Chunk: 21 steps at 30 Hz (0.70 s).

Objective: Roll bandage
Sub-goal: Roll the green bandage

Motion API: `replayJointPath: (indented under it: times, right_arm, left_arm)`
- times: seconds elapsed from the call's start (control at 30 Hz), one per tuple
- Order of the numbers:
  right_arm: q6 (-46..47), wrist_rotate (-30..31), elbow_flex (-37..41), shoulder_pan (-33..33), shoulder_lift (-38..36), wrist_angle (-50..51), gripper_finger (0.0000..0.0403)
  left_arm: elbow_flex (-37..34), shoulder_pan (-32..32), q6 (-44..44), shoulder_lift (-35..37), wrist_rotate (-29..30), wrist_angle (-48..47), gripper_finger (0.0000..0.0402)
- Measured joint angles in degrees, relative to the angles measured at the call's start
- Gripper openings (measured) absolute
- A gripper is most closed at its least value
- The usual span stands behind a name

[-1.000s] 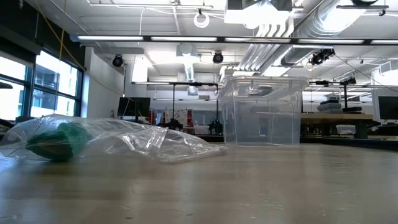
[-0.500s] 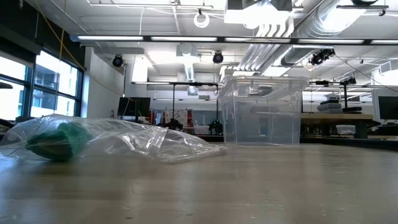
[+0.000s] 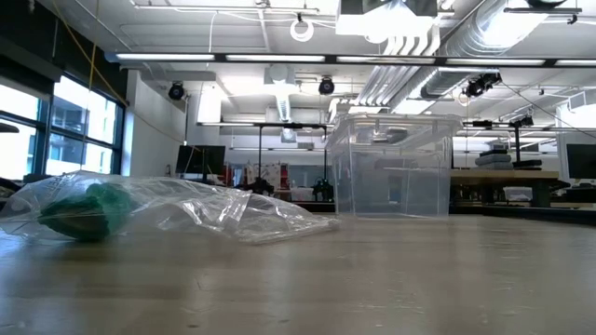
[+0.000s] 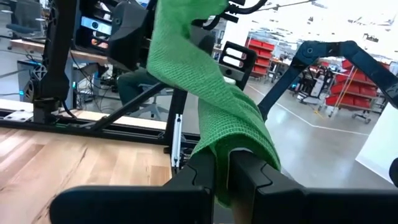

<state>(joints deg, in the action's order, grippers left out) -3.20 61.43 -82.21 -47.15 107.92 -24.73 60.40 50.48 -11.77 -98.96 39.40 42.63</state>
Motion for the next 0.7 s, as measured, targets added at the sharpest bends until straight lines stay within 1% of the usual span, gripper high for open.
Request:
replayJointPath:
  times: [0.17,0.2,0.23,0.33,0.57,0.63,0.7]
  right_arm:
    - [-1.02,-0.34,0.02,-0.59,-0.38,-0.46,0.0023]
    - [-1.73,-0.41,0.02,-0.75,-0.49,-1.22,0.0012]
    - [-2.75,-0.4,0.02,-0.89,-0.65,-2.41,0.0007]
    - [-3.57,-0.42,0.05,-1.29,-1.48,-4.6,0.0014]
    - [-1.31,-0.62,0.07,-1.37,-5.28,-1.82,0.0003]
    - [-0.51,-2.69,0.07,-1.37,-5.72,-1.13,0.0002]
    - [0.19,-6.9,0.07,-1.39,-5.81,-0.76,0.0001]
  left_arm:
    - [0.0,-0.11,-0.6,0.02,0.18,-0.92,0.0014]
    - [0.0,-0.11,-0.63,0.02,0.27,-1.06,0.0014]
    - [0.01,-0.11,-0.66,0.02,0.35,-1.31,0.0014]
    - [0.02,-0.22,-1.3,0.04,1.27,-2.35,0.0014]
    - [0.04,-0.26,-1.65,0.13,2.33,-2.86,0.0014]
    - [0.04,-0.26,-1.64,0.13,2.57,-2.93,0.0014]
    - [0.04,-0.24,-1.64,0.13,3.52,-3.18,0.0014]
